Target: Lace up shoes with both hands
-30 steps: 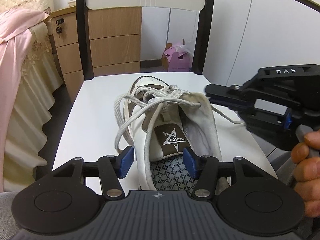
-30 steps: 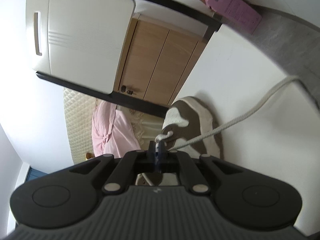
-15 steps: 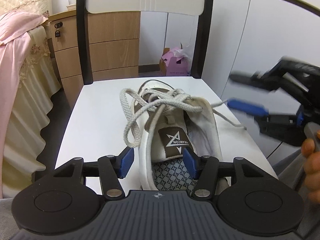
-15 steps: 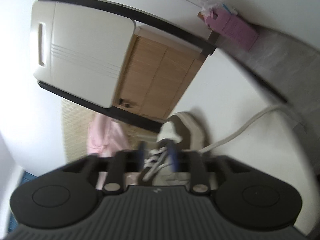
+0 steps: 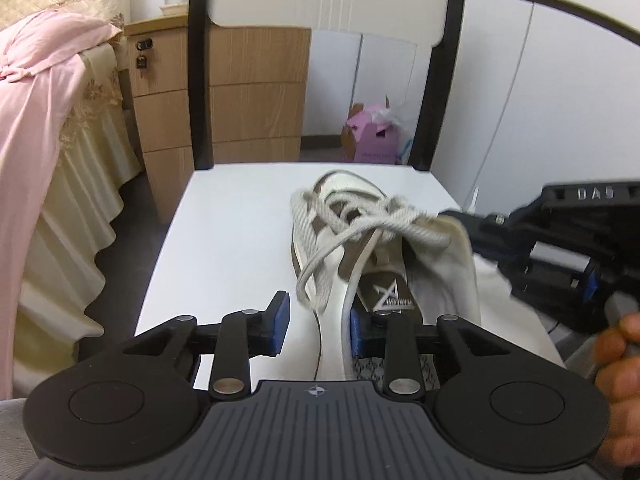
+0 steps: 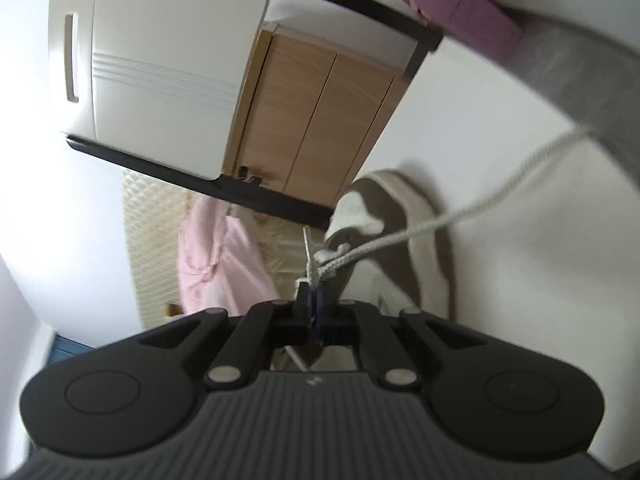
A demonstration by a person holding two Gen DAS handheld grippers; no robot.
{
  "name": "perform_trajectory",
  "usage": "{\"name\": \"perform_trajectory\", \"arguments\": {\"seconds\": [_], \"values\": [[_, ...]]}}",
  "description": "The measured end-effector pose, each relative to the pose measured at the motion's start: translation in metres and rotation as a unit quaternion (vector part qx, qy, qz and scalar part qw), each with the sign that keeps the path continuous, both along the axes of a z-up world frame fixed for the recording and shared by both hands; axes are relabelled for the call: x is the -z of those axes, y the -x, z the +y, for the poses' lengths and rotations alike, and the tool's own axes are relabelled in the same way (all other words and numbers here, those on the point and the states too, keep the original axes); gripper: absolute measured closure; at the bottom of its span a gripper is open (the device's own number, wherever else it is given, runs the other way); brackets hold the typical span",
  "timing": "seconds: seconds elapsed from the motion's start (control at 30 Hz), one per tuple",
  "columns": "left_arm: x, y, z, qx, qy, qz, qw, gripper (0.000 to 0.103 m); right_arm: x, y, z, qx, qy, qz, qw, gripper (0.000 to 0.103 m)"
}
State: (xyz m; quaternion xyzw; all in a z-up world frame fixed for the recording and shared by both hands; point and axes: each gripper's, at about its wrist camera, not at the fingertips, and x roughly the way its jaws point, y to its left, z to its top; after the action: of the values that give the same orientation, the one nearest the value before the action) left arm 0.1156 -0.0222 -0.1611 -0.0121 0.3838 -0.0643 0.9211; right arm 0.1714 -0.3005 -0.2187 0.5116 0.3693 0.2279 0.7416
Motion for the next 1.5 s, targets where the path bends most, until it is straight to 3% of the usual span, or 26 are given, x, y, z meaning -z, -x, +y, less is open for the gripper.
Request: {"name": "perform_trajectory", "arguments": {"seconds": [0.4,0.5,0.6,0.63,0.67,0.8,0.9,1.0,1.07,1.2,1.23,1.27,1.3,1.5], "values": [[0.005,-0.001,0.003,0.001,-0.001,0.007,1.0,0.069,0.0,0.004,-0.063,0.081,0.144,0.041,0.985,0.1],[0.004,0.0,0.002,0.008,-0.004,0.002,1.0,0.069,-0.001,0.011,-0.073,0.075,0.144,0.033,0.986,0.098],[0.001,0.004,0.001,0.018,-0.01,-0.016,0.9997,0.069,-0.005,0.018,-0.08,0.081,0.135,0.031,0.987,0.081],[-0.002,0.006,0.001,0.021,-0.009,-0.024,0.9994,0.069,-0.007,0.02,-0.081,0.079,0.125,0.026,0.989,0.058],[-0.004,0.009,0.001,0.027,-0.009,-0.032,0.9991,0.069,-0.01,0.023,-0.083,0.076,0.11,0.018,0.991,0.044],[-0.012,0.016,-0.002,0.041,-0.023,-0.073,0.9962,0.069,-0.018,0.03,-0.072,0.037,0.06,-0.02,0.997,0.042],[-0.015,0.015,-0.005,0.046,-0.025,-0.091,0.9945,0.069,-0.014,0.026,-0.05,-0.009,0.016,-0.021,1.0,0.043],[-0.014,0.012,-0.008,0.049,-0.038,-0.097,0.9934,0.071,0.001,0.022,-0.033,-0.019,-0.042,0.016,0.999,0.044],[-0.014,0.012,-0.012,0.054,-0.049,-0.102,0.9921,0.077,0.016,0.021,-0.028,-0.011,-0.083,0.054,0.995,0.044],[-0.014,0.012,-0.017,0.066,-0.057,-0.105,0.9906,0.091,0.022,0.017,-0.018,-0.001,-0.092,0.068,0.993,0.046],[-0.015,0.011,-0.016,0.062,-0.058,-0.106,0.9908,0.091,0.021,0.016,-0.016,0.003,-0.089,0.066,0.994,0.062],[-0.015,0.011,-0.016,0.058,-0.058,-0.106,0.991,0.092,0.02,0.014,-0.015,0.008,-0.085,0.064,0.994,0.096],[-0.016,0.01,-0.015,0.054,-0.058,-0.105,0.9913,0.093,0.019,0.014,-0.014,0.011,-0.078,0.061,0.995,0.1],[-0.018,0.012,-0.013,0.037,-0.061,-0.102,0.9923,0.094,0.006,0.018,-0.02,0.045,0.008,0.038,0.998,0.101]]}}
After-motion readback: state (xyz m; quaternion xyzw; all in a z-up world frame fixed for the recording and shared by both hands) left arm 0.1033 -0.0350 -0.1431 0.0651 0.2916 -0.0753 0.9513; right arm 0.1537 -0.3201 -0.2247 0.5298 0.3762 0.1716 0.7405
